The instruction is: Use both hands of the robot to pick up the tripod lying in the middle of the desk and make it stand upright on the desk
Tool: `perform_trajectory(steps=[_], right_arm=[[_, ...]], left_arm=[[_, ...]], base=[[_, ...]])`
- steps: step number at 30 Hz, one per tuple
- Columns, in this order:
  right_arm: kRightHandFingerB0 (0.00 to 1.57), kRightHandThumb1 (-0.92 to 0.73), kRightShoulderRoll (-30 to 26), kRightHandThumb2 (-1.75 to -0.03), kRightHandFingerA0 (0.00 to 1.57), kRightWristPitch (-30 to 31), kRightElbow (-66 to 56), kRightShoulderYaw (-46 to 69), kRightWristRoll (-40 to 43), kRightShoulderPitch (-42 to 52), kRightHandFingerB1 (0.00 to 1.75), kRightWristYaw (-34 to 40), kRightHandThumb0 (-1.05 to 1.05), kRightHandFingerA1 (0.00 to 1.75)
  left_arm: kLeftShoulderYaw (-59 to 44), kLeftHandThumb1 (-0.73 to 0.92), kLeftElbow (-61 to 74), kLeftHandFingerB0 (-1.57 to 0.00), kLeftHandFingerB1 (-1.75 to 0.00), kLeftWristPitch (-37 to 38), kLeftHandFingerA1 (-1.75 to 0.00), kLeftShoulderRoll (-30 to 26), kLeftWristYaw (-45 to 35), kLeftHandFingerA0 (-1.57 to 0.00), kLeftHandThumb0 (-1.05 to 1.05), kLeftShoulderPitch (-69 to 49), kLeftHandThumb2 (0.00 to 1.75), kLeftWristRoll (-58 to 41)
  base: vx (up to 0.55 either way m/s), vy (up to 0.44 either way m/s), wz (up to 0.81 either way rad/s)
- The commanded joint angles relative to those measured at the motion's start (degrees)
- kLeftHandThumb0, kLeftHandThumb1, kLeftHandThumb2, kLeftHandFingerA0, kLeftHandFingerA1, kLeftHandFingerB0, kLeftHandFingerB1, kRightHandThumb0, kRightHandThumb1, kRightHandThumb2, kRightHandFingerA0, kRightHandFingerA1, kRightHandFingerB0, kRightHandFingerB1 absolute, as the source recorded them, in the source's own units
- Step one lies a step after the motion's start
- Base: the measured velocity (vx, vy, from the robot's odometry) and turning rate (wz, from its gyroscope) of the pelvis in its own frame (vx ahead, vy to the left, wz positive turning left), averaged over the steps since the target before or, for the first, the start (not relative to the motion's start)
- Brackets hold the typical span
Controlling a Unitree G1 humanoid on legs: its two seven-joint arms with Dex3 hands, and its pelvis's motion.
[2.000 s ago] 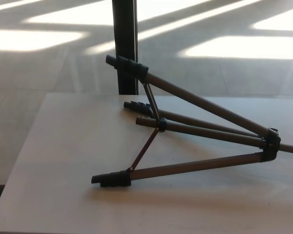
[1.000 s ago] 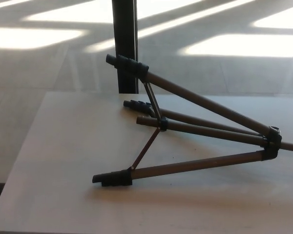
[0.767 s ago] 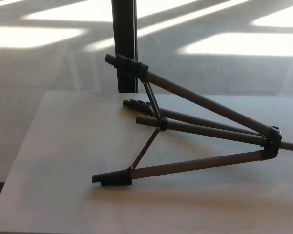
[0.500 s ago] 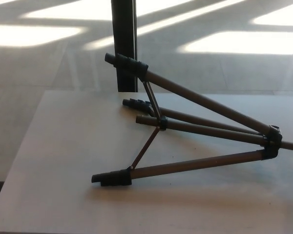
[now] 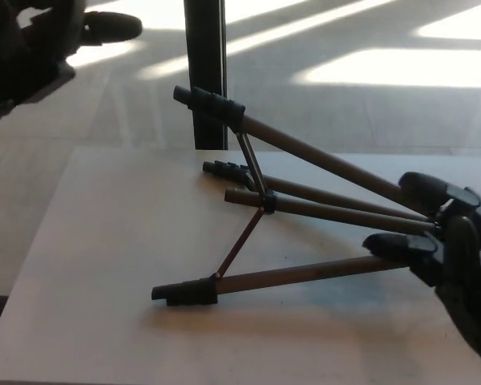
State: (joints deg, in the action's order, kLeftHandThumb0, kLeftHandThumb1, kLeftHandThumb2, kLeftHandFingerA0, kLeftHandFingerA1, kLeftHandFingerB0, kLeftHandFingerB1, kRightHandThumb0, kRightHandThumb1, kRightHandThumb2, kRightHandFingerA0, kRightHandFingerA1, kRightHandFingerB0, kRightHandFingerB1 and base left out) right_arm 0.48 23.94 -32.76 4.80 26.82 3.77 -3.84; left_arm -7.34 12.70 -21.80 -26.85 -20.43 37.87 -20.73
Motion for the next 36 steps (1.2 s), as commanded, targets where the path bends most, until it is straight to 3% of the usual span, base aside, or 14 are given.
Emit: perform_trajectory(steps=[1,3,8,9,10,11,21,22,27,28,30,31,33,36], right_arm=[[0.59,-0.78,0.6,-0.64,0.59,6.5,0.2,-3.1,-0.3,2.6,0.51,3.4,-0.85,0.87],[0.58,-0.79,0.2,-0.64,0.57,7.0,0.2,-2.9,0.0,3.1,0.52,3.6,-0.85,0.90],[0.55,-0.80,1.6,-0.64,0.59,7.1,2.3,-2.5,-1.1,3.3,0.50,5.5,-0.83,0.89],[0.57,-0.79,1.9,-0.64,0.58,7.1,2.9,-2.5,-1.3,3.3,0.52,5.9,-0.84,0.89],[0.58,-0.78,2.8,-0.64,0.62,7.4,3.7,-2.5,-1.8,3.4,0.53,7.2,-0.85,0.90],[0.56,-0.79,3.6,-0.64,0.59,7.6,4.0,-2.7,-1.9,4.2,0.55,7.9,-0.84,0.93],[0.57,-0.80,6.2,-0.64,0.58,6.2,6.7,-4.9,-4.9,7.7,0.54,9.8,-0.86,0.92],[0.58,-0.80,6.5,-0.64,0.59,7.1,6.4,-4.6,-4.6,7.6,0.54,10.4,-0.86,0.90],[0.60,-0.82,6.7,-0.65,0.60,7.4,6.2,-4.4,-4.4,7.6,0.56,10.6,-0.86,0.92],[0.58,-0.82,6.6,-0.65,0.57,6.9,6.6,-4.4,-4.5,7.7,0.56,10.3,-0.86,0.93],[0.58,-0.81,7.3,-0.65,0.59,7.5,6.1,-4.1,-3.8,8.2,0.55,10.8,-0.85,0.92],[0.58,-0.82,7.4,-0.65,0.60,7.5,6.2,-4.2,-3.8,8.2,0.55,10.8,-0.84,0.91],[0.57,-0.83,7.6,-0.65,0.58,7.0,6.9,-4.2,-3.4,8.4,0.57,10.1,-0.82,0.95],[0.58,-0.82,7.8,-0.65,0.61,5.2,8.0,-5.3,-4.4,9.5,0.56,9.5,-0.83,0.94]], left_arm=[[7.7,0.73,1.3,-0.35,-0.48,-6.1,-0.62,-1.6,-1.1,-0.40,-0.59,5.6,0.61,4.8],[9.9,0.50,0.1,-0.24,-0.55,-6.4,-0.66,-1.7,-1.6,-0.38,-0.52,6.6,0.96,5.6],[17.4,0.52,-3.8,-0.24,-0.53,-9.7,-0.64,-4.1,-6.3,-0.36,-0.63,13.1,0.93,8.5],[18.5,0.67,-4.3,-0.35,-0.43,-10.5,-0.55,-4.4,-6.3,-0.35,-0.66,14.3,0.61,9.2],[20.2,0.54,-5.3,-0.30,-0.53,-9.2,-0.62,-4.6,-6.5,-0.33,-0.74,15.8,0.95,11.0],[22.4,0.68,-6.8,-0.36,-0.44,-7.8,-0.56,-4.5,-6.9,-0.28,-0.72,18.0,0.60,13.2],[44.6,0.77,-15.4,-0.28,-0.42,3.2,-0.57,-7.9,-11.3,-0.21,-0.89,34.6,0.64,38.6],[46.4,0.60,-15.9,-0.26,-0.46,4.8,-0.57,-8.1,-10.6,-0.22,-0.93,35.6,0.83,41.5],[55.9,0.74,-19.6,-0.18,-0.39,7.6,-0.52,-7.4,-7.9,-0.04,-0.95,40.8,0.64,54.5],[58.9,0.59,-22.1,-0.15,-0.49,7.9,-0.47,-6.0,-6.4,-0.03,-0.97,42.6,1.01,58.0],[60.5,0.60,-23.5,-0.10,-0.48,7.4,-0.42,-4.7,-4.2,-0.03,-1.00,43.3,1.01,59.3],[61.5,0.69,-24.5,-0.11,-0.40,7.1,-0.47,-4.0,-3.4,0.00,-1.02,43.9,0.64,60.2],[63.4,0.50,-26.9,0.00,-0.32,5.9,-0.25,-1.8,-0.5,0.00,-0.87,44.4,1.00,61.3],[66.5,0.58,-30.0,-0.09,-0.18,4.2,-0.17,1.4,2.8,-0.01,-0.97,44.7,1.04,62.8]], base=[[0.00,0.000,0.00],[0.00,0.000,0.00],[0.00,0.000,0.00],[0.00,0.000,0.00],[0.00,0.000,0.00],[0.00,0.000,0.00],[0.00,0.000,0.00],[0.00,0.000,0.00],[0.00,0.000,0.00],[0.00,0.000,0.00],[0.00,0.000,0.00],[0.00,0.000,0.00],[0.00,0.000,0.00],[0.00,0.000,0.00]])
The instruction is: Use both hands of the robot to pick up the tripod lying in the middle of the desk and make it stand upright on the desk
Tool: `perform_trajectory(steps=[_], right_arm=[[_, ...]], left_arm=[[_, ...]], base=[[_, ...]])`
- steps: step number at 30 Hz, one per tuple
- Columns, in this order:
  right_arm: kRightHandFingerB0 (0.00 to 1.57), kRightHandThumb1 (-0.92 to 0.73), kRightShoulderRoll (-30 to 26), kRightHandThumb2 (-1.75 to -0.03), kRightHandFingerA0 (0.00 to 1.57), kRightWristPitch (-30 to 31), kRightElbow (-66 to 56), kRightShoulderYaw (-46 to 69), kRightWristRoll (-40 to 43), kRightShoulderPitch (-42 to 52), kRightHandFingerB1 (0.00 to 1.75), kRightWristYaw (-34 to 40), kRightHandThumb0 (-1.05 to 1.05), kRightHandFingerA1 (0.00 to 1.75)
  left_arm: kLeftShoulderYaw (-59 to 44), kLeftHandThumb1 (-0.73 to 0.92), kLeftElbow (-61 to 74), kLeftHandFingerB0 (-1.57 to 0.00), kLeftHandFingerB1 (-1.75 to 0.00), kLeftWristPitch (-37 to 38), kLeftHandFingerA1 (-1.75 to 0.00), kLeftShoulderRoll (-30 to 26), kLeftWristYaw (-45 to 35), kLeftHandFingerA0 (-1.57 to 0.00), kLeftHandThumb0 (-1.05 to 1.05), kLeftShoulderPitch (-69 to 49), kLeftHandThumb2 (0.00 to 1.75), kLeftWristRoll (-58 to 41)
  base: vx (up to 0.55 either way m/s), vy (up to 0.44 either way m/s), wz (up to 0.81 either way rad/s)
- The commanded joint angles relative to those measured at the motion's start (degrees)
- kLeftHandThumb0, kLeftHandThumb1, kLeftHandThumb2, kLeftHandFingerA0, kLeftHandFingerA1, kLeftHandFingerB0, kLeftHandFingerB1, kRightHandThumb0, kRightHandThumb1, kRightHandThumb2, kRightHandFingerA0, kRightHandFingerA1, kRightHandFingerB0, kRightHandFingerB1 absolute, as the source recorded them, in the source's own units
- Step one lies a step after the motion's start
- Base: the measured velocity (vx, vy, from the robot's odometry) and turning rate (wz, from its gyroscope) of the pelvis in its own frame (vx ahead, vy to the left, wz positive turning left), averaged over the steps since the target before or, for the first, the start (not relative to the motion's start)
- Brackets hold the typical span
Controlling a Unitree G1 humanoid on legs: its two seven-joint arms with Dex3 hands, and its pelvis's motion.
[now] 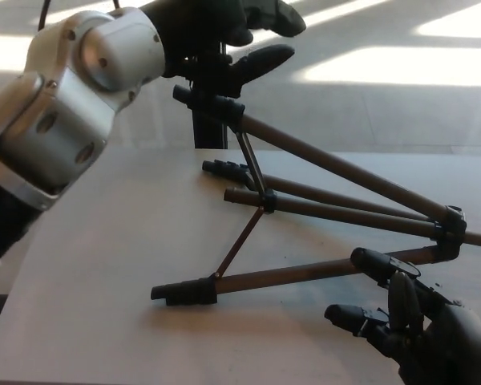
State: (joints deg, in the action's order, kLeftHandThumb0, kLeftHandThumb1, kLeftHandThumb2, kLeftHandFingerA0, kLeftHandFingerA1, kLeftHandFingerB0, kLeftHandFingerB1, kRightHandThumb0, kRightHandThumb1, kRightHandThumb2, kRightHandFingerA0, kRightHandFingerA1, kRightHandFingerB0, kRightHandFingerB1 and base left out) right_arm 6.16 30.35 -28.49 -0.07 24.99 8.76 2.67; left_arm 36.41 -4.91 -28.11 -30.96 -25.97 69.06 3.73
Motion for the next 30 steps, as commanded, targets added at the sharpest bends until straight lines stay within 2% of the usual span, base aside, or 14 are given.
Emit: perform_trajectory(steps=[1,2,4,5,7,14,16,20,22,23,24,25,26,30], right_arm=[[0.58,-0.82,2.5,-0.65,0.62,-2.0,4.0,-0.8,-2.9,4.8,0.56,3.0,-0.82,0.93],[0.57,-0.82,2.6,-0.65,0.61,-1.7,3.7,-1.2,-3.1,5.0,0.55,3.2,-0.83,0.93],[0.57,-0.81,3.0,-0.64,0.62,-1.5,3.6,-1.2,-3.0,5.3,0.54,3.6,-0.84,0.92],[0.57,-0.81,3.3,-0.64,0.62,-1.7,3.7,-1.2,-2.9,5.5,0.54,3.7,-0.84,0.92],[0.60,-0.82,3.1,-0.65,0.64,-2.1,3.9,-1.2,-3.4,5.5,0.55,3.6,-0.84,0.91],[0.59,-0.82,3.0,-0.65,0.62,-2.3,4.1,-1.5,-3.4,6.0,0.56,3.4,-0.84,0.92],[0.61,-0.81,3.3,-0.65,0.64,-2.7,5.2,-2.1,-4.2,5.9,0.56,3.8,-0.85,0.91],[0.58,-0.82,3.9,-0.65,0.63,-4.2,6.2,-2.9,-4.9,5.8,0.56,3.9,-0.84,0.93],[0.58,-0.82,4.4,-0.65,0.62,-3.6,6.0,-3.0,-4.7,5.8,0.55,4.3,-0.85,0.94],[0.51,-0.62,4.6,-1.09,0.67,-2.8,5.6,-3.1,-4.6,5.9,0.62,4.7,-0.76,0.90],[0.59,-0.82,4.9,-0.65,0.62,-2.7,5.5,-3.1,-4.6,5.9,0.55,5.0,-0.84,0.93],[0.58,-0.82,5.3,-0.65,0.61,-3.0,5.6,-3.4,-4.7,6.1,0.55,5.2,-0.83,0.93],[0.58,-0.83,5.4,-0.65,0.61,-4.3,5.9,-3.7,-5.1,6.7,0.54,4.8,-0.81,0.92],[0.59,-0.82,5.4,-0.65,0.61,-6.2,6.6,-4.1,-5.6,7.4,0.55,3.9,-0.83,0.92]], left_arm=[[23.7,0.58,-13.6,-0.10,-0.19,9.8,-0.16,6.5,9.6,-0.03,-0.96,13.6,1.04,38.9],[24.2,0.58,-14.0,-0.10,-0.19,9.1,-0.15,7.1,10.2,-0.03,-0.96,13.4,1.03,39.1],[25.9,0.63,-15.8,-0.12,-0.01,7.6,-0.06,9.4,11.0,0.00,-1.05,13.4,1.06,39.4],[26.9,0.63,-16.8,-0.12,-0.01,7.1,-0.06,10.5,11.4,0.00,-1.05,13.4,1.06,39.4],[28.2,0.59,-18.8,0.00,0.00,6.5,-0.09,12.2,12.5,0.00,-1.02,13.4,1.02,39.5],[32.7,0.59,-28.2,0.00,0.00,4.3,-0.09,19.1,14.8,0.00,-1.03,13.6,1.02,39.0],[32.9,0.57,-31.1,0.00,0.00,4.3,0.00,21.7,17.4,0.00,-1.00,12.8,1.00,37.9],[33.5,0.55,-35.3,0.00,-0.08,5.6,-0.04,25.1,20.9,0.00,-0.93,12.8,0.98,37.2],[34.6,0.57,-37.2,-0.10,-0.10,5.9,0.00,26.7,22.8,-0.08,-0.94,12.9,0.99,37.8],[34.9,0.56,-38.0,-0.07,-0.11,6.5,0.00,27.2,23.5,-0.02,-0.95,13.0,0.99,38.0],[35.0,0.55,-38.4,-0.07,-0.11,7.0,0.00,27.5,24.2,0.00,-0.94,13.0,0.97,38.0],[35.3,0.55,-38.3,-0.08,-0.17,7.5,0.00,27.3,25.3,0.00,-0.93,12.7,0.96,38.4],[36.5,0.56,-38.5,-0.07,-0.11,8.1,0.00,26.8,26.4,0.00,-0.96,12.5,0.97,39.6],[38.2,0.55,-40.0,-0.08,-0.13,9.9,0.00,25.8,28.1,0.00,-0.93,12.1,0.95,40.9]], base=[[0.00,0.000,0.00],[0.00,0.000,0.00],[0.00,0.000,0.00],[0.00,0.000,0.00],[0.00,0.000,0.00],[0.00,0.000,0.00],[0.00,0.000,0.00],[0.00,0.000,0.00],[0.00,0.000,0.00],[0.00,0.000,0.00],[0.00,0.000,0.00],[0.00,0.000,0.00],[0.00,0.000,0.00],[0.00,0.000,0.00]])
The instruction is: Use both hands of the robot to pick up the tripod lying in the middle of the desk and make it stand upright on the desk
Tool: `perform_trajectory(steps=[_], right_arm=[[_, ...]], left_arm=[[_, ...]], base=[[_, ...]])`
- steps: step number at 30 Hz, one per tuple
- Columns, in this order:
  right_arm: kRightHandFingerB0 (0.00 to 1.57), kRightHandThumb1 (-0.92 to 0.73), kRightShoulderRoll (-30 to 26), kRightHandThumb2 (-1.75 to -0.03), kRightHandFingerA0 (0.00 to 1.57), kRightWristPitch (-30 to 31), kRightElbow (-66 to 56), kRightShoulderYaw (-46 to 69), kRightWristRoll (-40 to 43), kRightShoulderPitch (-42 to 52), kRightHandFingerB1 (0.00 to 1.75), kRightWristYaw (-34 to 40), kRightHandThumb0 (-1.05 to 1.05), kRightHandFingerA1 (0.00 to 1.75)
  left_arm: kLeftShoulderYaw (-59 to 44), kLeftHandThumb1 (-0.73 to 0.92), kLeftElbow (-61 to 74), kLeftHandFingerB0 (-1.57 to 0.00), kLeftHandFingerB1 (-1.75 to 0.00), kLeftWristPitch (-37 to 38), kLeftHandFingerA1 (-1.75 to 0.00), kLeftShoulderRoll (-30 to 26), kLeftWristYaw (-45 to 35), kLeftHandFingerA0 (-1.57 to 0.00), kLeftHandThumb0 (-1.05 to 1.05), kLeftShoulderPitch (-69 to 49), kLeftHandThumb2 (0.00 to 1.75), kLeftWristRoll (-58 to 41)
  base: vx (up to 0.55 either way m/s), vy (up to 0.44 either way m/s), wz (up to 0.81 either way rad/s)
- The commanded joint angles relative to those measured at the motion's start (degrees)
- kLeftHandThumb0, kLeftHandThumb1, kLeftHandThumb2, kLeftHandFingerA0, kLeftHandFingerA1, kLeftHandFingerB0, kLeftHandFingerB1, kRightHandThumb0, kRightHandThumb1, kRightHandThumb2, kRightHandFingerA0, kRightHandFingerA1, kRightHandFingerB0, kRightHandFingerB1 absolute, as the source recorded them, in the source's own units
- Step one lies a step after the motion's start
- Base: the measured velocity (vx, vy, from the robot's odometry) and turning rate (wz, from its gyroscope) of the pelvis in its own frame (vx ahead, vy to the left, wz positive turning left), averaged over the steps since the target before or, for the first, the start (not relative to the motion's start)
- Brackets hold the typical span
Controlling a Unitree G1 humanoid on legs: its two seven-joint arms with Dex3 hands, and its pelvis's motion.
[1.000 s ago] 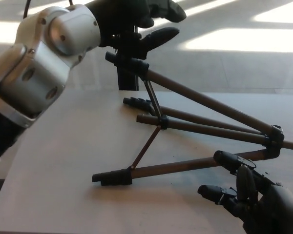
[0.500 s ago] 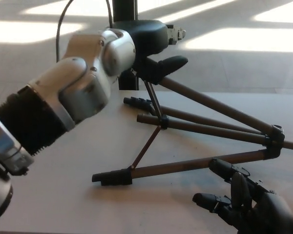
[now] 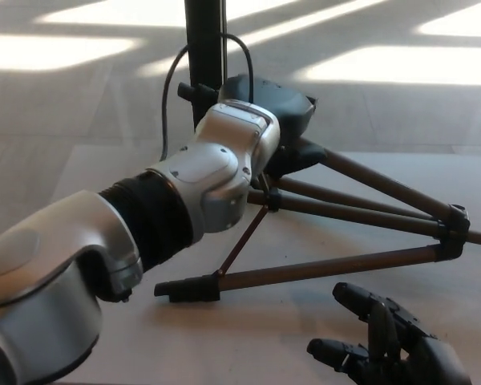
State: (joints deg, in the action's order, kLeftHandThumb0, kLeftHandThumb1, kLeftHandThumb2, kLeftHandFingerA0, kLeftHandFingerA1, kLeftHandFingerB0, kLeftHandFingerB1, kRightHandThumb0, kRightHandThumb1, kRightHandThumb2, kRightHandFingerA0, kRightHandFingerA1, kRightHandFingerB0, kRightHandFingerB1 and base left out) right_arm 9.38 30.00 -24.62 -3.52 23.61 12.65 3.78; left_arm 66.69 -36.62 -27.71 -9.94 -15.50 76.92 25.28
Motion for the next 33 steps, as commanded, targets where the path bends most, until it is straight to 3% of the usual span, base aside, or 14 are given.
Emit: perform_trajectory(steps=[1,10,11,13,14,15,21,24,25,26,28,30,32,33], right_arm=[[0.60,-0.82,2.1,-0.65,0.61,-5.1,2.7,-0.4,-3.9,3.0,0.56,2.9,-0.83,0.92],[0.60,-0.81,2.9,-0.65,0.60,-2.6,1.9,0.4,-3.2,1.9,0.58,3.6,-0.85,0.96],[0.58,-0.61,2.9,-0.94,0.60,-2.7,2.1,0.6,-3.3,1.7,0.64,3.6,-0.88,0.91],[0.58,-0.61,2.9,-0.94,0.60,-2.7,2.1,0.6,-3.3,1.7,0.64,3.6,-0.88,0.91],[0.60,-0.81,2.6,-0.65,0.59,-2.7,2.2,0.6,-3.4,1.5,0.60,3.5,-0.85,0.96],[0.64,-0.80,2.7,-0.64,0.62,-3.0,2.2,0.7,-4.1,1.4,0.58,4.1,-0.84,0.93],[0.63,-0.78,3.7,-0.64,0.64,-2.4,2.2,1.3,-3.1,1.2,0.58,4.8,-0.85,0.95],[0.63,-0.79,3.4,-0.64,0.62,-2.4,2.4,0.9,-3.7,0.9,0.57,5.0,-0.85,0.94],[0.62,-0.79,3.2,-0.64,0.61,-2.7,2.7,1.0,-3.5,0.7,0.56,4.6,-0.85,0.93],[0.62,-0.78,3.2,-0.64,0.61,-2.7,2.8,1.2,-3.2,0.5,0.56,4.3,-0.85,0.94],[0.63,-0.78,3.3,-0.64,0.61,-2.6,2.6,1.3,-3.3,0.3,0.57,4.6,-0.85,0.94],[0.64,-0.78,3.2,-0.64,0.62,-3.2,2.6,1.3,-3.6,0.2,0.57,4.6,-0.84,0.93],[0.64,-0.77,3.1,-0.64,0.61,-3.1,2.9,1.6,-3.5,-0.5,0.57,4.6,-0.85,0.95],[0.63,-0.78,3.1,-0.64,0.60,-2.7,3.1,1.7,-3.7,-1.0,0.56,5.0,-0.86,0.96]], left_arm=[[8.3,0.55,-8.9,-0.10,-0.14,10.2,0.00,4.6,18.7,0.00,-0.93,4.1,0.95,19.8],[12.2,0.56,-9.8,-0.11,-0.06,11.0,-0.06,1.9,19.9,0.00,-0.99,4.9,0.97,24.1],[13.4,0.57,-10.6,-0.08,-0.08,11.8,0.00,0.7,21.4,0.00,-1.00,5.4,0.99,25.6],[13.4,0.57,-10.9,-0.08,-0.08,11.9,0.00,0.8,21.7,0.00,-1.00,5.4,0.99,25.6],[13.7,0.65,-10.9,0.00,-0.30,11.9,-0.11,0.4,21.5,0.00,-0.90,5.7,0.60,26.1],[15.2,0.49,-12.0,-0.11,-0.21,12.1,-0.12,-1.0,23.6,0.00,-0.87,6.6,0.88,28.2],[15.7,0.48,-12.5,-0.03,-0.17,11.6,-0.14,-1.2,23.6,0.00,-0.85,6.3,0.84,29.1],[15.5,0.39,-13.8,-0.06,-0.27,10.6,-0.22,0.1,25.8,0.00,-0.72,5.2,0.78,29.4],[14.4,0.36,-14.4,0.00,-0.51,10.9,-0.53,0.7,29.4,-0.02,-0.36,4.2,0.92,28.8],[14.2,0.40,-14.7,-0.06,-0.44,10.9,-0.55,1.0,29.9,-0.15,-0.56,4.1,0.75,29.0],[13.9,0.55,-15.3,-0.09,-0.36,10.6,-0.55,2.0,29.5,-0.23,-0.51,3.9,0.56,28.9],[13.1,0.54,-16.1,-0.10,-0.36,10.7,-0.52,3.2,28.9,-0.23,-0.53,3.4,0.56,28.3],[12.1,0.39,-16.0,-0.02,-0.40,10.2,-0.56,4.3,27.2,-0.14,-0.62,2.8,0.78,27.7],[10.2,0.34,-15.4,0.00,-0.53,9.1,-0.52,5.7,24.7,0.00,-0.39,1.3,0.92,26.1]], base=[[0.00,0.000,0.00],[0.00,0.000,0.00],[0.00,0.000,0.00],[0.00,0.000,0.00],[0.00,0.000,0.00],[0.00,0.000,0.00],[0.00,0.000,0.00],[0.00,0.000,0.00],[0.00,0.000,0.00],[0.00,0.000,0.00],[0.00,0.000,0.00],[0.00,0.000,0.00],[0.00,0.000,0.00],[0.00,0.000,0.00]])
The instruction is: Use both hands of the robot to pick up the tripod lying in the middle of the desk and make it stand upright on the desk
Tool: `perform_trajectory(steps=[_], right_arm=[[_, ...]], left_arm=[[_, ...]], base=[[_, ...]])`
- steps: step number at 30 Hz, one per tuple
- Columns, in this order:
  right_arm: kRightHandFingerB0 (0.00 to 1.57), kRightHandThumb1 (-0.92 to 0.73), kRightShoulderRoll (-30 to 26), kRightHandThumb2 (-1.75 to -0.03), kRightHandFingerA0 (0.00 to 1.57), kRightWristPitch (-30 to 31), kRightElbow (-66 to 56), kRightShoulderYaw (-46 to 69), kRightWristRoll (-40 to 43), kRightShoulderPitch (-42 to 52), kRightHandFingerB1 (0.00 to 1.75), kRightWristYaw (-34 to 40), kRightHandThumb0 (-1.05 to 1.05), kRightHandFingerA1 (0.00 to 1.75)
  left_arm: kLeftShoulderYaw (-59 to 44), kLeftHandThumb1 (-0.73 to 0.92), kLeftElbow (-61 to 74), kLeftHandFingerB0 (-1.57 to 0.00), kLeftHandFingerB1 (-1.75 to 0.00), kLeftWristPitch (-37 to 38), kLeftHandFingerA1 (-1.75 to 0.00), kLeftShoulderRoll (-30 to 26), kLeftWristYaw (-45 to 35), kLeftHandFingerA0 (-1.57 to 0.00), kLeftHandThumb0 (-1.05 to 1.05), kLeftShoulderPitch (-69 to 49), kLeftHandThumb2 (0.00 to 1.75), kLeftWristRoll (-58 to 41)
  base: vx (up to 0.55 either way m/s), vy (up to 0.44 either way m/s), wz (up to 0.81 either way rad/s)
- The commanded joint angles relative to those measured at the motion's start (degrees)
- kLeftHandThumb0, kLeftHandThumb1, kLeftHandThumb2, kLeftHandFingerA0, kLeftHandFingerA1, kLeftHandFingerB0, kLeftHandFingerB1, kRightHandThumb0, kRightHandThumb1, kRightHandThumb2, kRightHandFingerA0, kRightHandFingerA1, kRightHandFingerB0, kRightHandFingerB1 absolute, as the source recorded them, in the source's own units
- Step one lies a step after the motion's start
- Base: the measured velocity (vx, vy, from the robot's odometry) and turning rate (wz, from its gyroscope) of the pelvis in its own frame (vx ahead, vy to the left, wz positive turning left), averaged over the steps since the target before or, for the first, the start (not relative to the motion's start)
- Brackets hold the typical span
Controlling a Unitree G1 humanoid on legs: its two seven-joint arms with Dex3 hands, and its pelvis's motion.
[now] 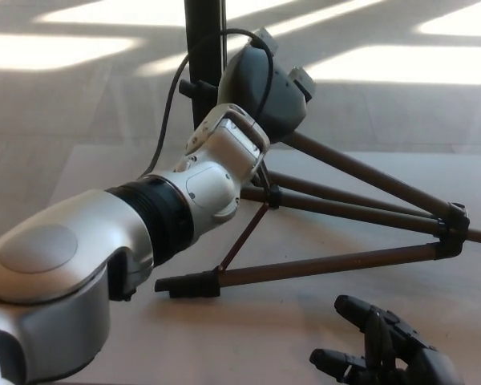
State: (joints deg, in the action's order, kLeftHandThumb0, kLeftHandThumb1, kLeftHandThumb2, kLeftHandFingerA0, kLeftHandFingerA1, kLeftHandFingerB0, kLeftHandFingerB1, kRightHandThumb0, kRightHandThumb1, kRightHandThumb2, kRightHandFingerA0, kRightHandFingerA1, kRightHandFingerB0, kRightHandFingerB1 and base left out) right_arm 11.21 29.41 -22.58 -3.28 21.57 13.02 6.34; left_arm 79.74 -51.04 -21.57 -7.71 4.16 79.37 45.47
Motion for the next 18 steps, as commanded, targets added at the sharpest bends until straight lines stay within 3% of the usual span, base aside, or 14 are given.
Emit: perform_trajectory(steps=[1,2,4,5,6,8,9,10,11,12,13,14,17,18], right_arm=[[0.63,-0.78,1.3,-0.64,0.60,-2.1,1.1,1.5,-1.7,-1.4,0.56,2.4,-0.86,0.96],[0.62,-0.78,1.4,-0.65,0.61,-1.9,1.1,1.4,-1.8,-1.5,0.55,2.6,-0.87,0.97],[0.60,-0.79,1.8,-0.65,0.59,-2.9,1.3,1.1,-2.2,-0.9,0.53,2.5,-0.87,0.96],[0.58,-0.79,1.7,-0.64,0.57,-3.4,1.6,1.2,-2.1,-1.3,0.53,2.2,-0.86,0.97],[0.58,-0.79,1.6,-0.64,0.57,-3.4,1.8,1.3,-2.1,-1.5,0.52,2.3,-0.86,0.97],[0.58,-0.79,1.5,-0.64,0.57,-3.4,1.8,1.2,-2.3,-1.5,0.52,2.5,-0.86,0.97],[0.51,-0.61,1.4,-1.02,0.55,-3.4,1.8,1.1,-2.4,-1.5,0.59,2.5,-0.84,0.90],[0.51,-0.61,1.3,-1.02,0.55,-3.2,1.7,1.0,-2.5,-1.4,0.59,2.5,-0.84,0.90],[0.51,-0.61,1.3,-1.02,0.55,-3.2,1.9,1.0,-2.5,-1.5,0.59,2.6,-0.84,0.90],[0.58,-0.80,1.4,-0.65,0.55,-3.8,2.2,0.8,-3.0,-1.6,0.52,2.7,-0.88,0.99],[0.58,-0.80,1.4,-0.64,0.54,-3.9,2.4,0.8,-3.0,-1.8,0.53,2.7,-0.87,1.01],[0.51,-0.60,1.5,-1.08,0.62,-3.7,2.4,0.8,-2.9,-1.9,0.60,2.8,-0.81,0.95],[0.52,-0.58,2.0,-1.06,0.64,-3.7,2.5,1.0,-2.4,-1.9,0.59,3.0,-0.83,0.94],[0.59,-0.78,1.8,-0.64,0.56,-3.4,2.8,0.9,-2.6,-2.1,0.53,3.2,-0.89,0.99]], left_arm=[[-3.4,0.34,-1.3,0.00,-0.53,3.2,-0.52,3.7,5.2,0.00,-0.39,-1.3,0.92,6.4],[-4.2,0.36,-1.3,0.00,-0.53,3.3,-0.53,4.0,4.9,-0.01,-0.38,-1.8,0.93,6.5],[-6.0,0.40,-0.3,-0.02,-0.31,3.8,-0.56,4.8,1.7,-0.10,-0.70,-3.2,0.78,6.4],[-7.7,0.51,0.3,-0.03,-0.33,4.1,-0.54,5.3,0.1,-0.09,-0.79,-3.8,0.55,5.3],[-8.7,0.39,0.4,-0.02,-0.26,4.2,-0.54,5.7,-0.8,-0.02,-0.89,-4.2,0.80,5.2],[-9.9,0.39,0.2,-0.02,-0.26,4.3,-0.54,6.1,-1.6,-0.02,-0.89,-4.7,0.80,6.1],[-11.3,0.43,0.5,0.00,-0.23,4.3,-0.45,6.6,-3.7,0.00,-0.77,-5.1,0.91,5.5],[-13.4,0.45,1.1,0.00,-0.18,3.9,-0.43,7.4,-7.2,-0.02,-0.79,-5.8,0.90,3.3],[-14.9,0.45,1.4,0.00,-0.18,4.0,-0.43,7.7,-8.3,-0.02,-0.79,-6.3,0.90,2.7],[-18.9,0.39,2.7,0.00,-0.20,3.7,-0.44,8.2,-12.3,0.00,-0.73,-7.3,0.89,-1.3],[-19.9,0.51,2.6,0.00,-0.09,3.3,-0.41,8.4,-15.9,0.00,-0.95,-6.8,0.66,-2.0],[-21.2,0.56,1.9,0.00,0.00,3.3,-0.28,8.6,-21.7,0.00,-0.99,-5.6,0.97,-3.6],[-26.9,0.56,0.7,0.00,0.00,-0.4,-0.21,9.9,-31.4,0.00,-0.95,-3.6,0.96,-8.9],[-29.8,0.53,-3.1,0.00,0.00,-1.4,-0.21,10.4,-37.2,0.00,-0.94,-0.6,0.97,-11.9]], base=[[0.00,0.000,0.00],[0.00,0.000,0.00],[0.00,0.000,0.00],[0.00,0.000,0.00],[0.00,0.000,0.00],[0.00,0.000,0.00],[0.00,0.000,0.00],[0.00,0.000,0.00],[0.00,0.000,0.00],[0.00,0.000,0.00],[0.00,0.000,0.00],[0.00,0.000,0.00],[0.00,0.000,0.00],[0.00,0.000,0.00]])
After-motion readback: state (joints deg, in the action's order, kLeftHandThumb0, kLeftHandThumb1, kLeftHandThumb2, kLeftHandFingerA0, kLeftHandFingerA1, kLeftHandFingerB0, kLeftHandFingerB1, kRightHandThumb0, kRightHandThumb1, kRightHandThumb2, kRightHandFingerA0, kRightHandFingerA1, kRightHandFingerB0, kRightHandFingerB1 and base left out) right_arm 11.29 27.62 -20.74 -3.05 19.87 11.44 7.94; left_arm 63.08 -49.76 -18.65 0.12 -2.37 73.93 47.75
